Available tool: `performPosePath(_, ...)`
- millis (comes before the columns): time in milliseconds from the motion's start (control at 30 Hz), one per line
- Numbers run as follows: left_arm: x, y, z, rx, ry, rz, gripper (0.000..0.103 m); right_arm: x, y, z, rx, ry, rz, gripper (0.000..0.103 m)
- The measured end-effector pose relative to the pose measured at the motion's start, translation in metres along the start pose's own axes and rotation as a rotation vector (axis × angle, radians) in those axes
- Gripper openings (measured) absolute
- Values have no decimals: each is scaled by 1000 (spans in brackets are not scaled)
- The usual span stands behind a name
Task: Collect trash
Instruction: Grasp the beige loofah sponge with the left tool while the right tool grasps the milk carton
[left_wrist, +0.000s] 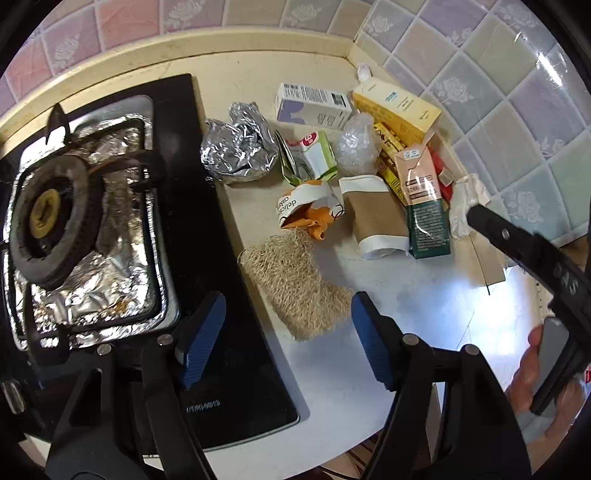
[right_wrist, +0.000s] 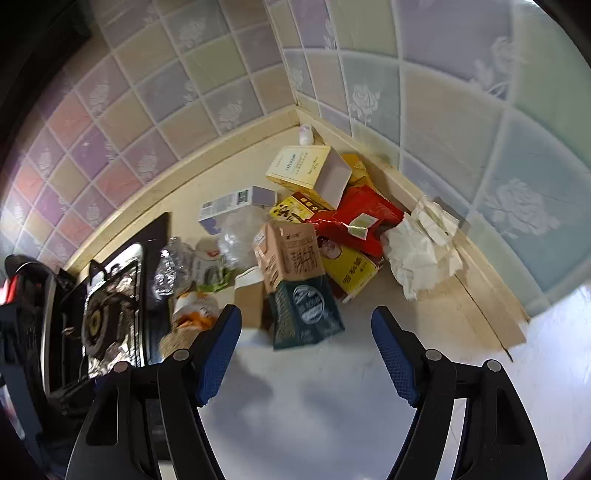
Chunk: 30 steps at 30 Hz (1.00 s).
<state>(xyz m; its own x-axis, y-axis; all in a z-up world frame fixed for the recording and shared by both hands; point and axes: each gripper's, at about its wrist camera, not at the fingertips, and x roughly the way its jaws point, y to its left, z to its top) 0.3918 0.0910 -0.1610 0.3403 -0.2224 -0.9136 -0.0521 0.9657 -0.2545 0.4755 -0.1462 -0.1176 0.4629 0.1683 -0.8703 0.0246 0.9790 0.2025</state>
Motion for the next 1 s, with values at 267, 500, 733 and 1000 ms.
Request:
performPosePath(267,28,-9,8,33,62,-14,58,65,-2,22,23,90,5,67)
performPosePath(500,38,-12,11,51,79,-16,55,93,1,10,20,153,8,63)
performPosePath(733,49,-15,12,52,94,-23,40,98,-1,0,52,151,48,51)
performPosePath(1000,49,-20,10,47,77,-42,29,68,-3,-11,70,102,88,44)
